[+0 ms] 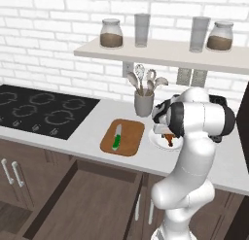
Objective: Pick up the knife from the drawer and place it on the cutting board. Then place the meat from the plate to the cutting board.
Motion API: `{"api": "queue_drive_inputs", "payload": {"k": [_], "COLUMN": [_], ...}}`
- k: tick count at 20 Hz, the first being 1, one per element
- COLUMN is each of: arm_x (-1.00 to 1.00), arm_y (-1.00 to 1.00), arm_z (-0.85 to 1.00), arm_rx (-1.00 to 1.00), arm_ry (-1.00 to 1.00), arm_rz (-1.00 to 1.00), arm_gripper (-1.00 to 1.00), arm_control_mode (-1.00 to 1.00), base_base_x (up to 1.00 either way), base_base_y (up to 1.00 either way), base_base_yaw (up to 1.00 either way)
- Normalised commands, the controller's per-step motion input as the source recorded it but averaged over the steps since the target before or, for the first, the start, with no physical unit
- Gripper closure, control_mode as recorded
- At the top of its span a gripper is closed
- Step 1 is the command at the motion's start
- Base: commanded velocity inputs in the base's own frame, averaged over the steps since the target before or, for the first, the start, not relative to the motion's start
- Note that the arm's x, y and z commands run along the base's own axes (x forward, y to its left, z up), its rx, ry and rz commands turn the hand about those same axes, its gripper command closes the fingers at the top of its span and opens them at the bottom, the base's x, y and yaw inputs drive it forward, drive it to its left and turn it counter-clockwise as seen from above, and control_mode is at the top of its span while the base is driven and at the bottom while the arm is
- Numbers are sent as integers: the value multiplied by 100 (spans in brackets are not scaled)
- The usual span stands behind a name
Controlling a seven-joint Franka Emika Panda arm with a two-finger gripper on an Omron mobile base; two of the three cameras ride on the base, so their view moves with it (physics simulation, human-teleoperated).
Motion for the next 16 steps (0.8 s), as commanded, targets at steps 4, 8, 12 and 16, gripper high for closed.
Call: {"api": "queue_drive_inputs", "payload": {"k": [4,8,12,16], "arm_x": [-27,-23,0,6], "arm_y": [18,50,86,93], "arm_z": [52,66,22,0], "arm_rx": [2,8,12,2], "arm_ry": [-5,-2,5,8], "arm_rz": [0,0,0,0], "arm_gripper": [100,100,100,100], "arm_control_mode": [-100,-100,-100,-100], "base_base_x": [0,0,0,0], "base_base_y": [0,0,0,0], "base_base_yaw": [0,0,0,0]}}
